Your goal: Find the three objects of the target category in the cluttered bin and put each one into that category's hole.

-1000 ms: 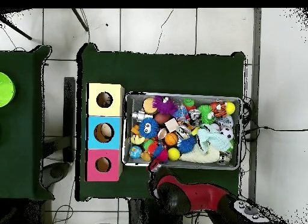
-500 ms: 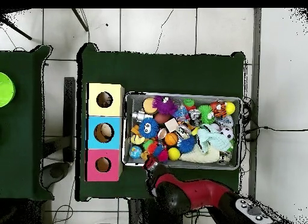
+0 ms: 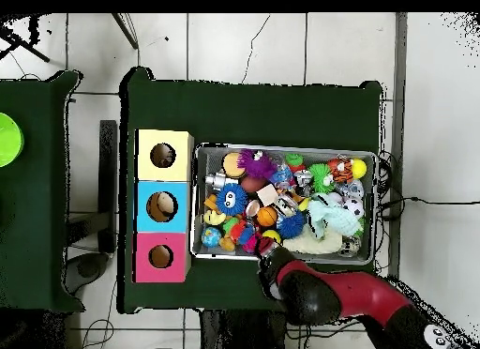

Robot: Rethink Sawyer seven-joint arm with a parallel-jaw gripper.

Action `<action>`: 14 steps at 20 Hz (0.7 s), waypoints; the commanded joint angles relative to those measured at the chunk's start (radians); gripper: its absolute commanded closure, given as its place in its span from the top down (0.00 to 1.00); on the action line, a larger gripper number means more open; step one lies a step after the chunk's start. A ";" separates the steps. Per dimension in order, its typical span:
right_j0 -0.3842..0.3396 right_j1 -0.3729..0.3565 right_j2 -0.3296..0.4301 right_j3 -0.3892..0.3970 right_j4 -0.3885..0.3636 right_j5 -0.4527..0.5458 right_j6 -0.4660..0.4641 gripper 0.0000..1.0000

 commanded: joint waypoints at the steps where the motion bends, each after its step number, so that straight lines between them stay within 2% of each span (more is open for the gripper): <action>1: 0.158 -0.142 -0.076 -0.313 0.048 0.265 -0.047 0.00; 5: 0.328 -0.150 -0.290 -0.425 -0.014 0.319 0.145 0.00; 11: 0.479 -0.125 -0.507 -0.507 -0.071 0.237 0.246 0.00; 14: 0.538 -0.114 -0.603 -0.542 -0.077 0.214 0.253 0.00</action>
